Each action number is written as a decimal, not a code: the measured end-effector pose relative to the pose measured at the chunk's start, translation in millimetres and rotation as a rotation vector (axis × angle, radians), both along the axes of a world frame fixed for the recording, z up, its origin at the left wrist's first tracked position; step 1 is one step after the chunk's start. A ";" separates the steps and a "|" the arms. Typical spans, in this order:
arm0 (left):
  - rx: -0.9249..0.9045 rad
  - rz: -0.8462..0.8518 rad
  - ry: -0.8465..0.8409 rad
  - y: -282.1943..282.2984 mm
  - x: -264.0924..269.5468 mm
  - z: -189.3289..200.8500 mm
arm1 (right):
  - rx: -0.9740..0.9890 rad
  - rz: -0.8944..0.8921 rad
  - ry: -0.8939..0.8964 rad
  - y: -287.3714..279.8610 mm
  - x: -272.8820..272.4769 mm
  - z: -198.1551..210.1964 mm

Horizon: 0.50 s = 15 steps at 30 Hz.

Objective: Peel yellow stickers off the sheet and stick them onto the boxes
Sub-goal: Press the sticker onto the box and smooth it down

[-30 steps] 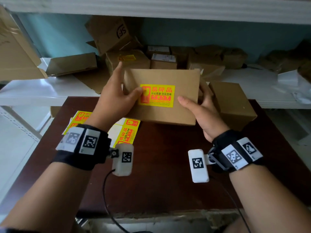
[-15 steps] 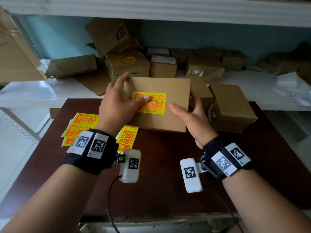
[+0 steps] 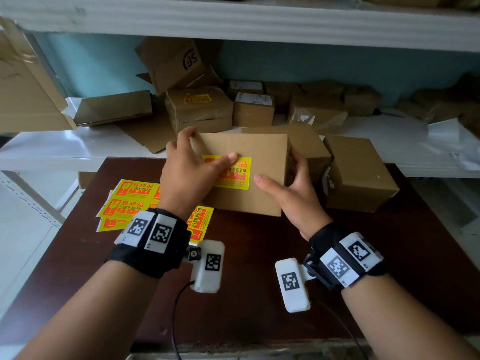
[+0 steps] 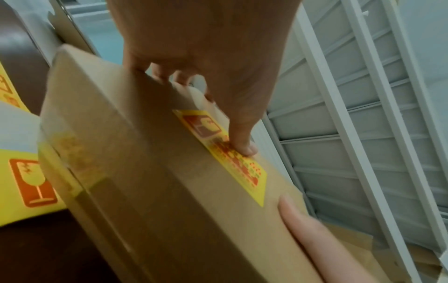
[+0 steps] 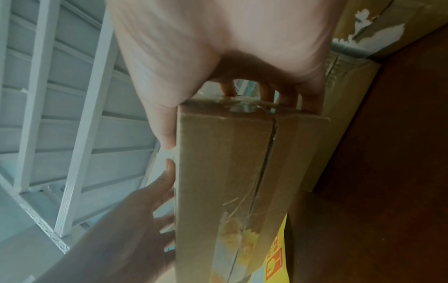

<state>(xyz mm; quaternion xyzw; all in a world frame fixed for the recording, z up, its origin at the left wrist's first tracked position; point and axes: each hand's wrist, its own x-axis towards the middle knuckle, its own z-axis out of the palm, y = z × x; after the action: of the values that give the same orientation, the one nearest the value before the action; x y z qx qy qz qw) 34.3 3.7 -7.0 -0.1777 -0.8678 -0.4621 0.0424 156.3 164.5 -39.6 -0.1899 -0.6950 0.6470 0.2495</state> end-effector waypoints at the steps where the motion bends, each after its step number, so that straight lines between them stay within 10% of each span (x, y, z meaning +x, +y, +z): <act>1: 0.012 0.016 0.032 -1.5 -3.3 -0.4 | 0.000 -0.002 -0.004 0.5 0.9 1.0; 15: 0.121 -0.057 -0.056 -4.9 -19.2 -2.7 | -0.085 0.028 -0.047 13.8 7.1 15.3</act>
<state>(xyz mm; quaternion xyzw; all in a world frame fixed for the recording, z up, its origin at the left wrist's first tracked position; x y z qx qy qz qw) 15.1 -1.2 -9.8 -0.1866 -0.8338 -0.5194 0.0156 163.5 178.3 -24.2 -0.2058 -0.6753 0.6747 0.2154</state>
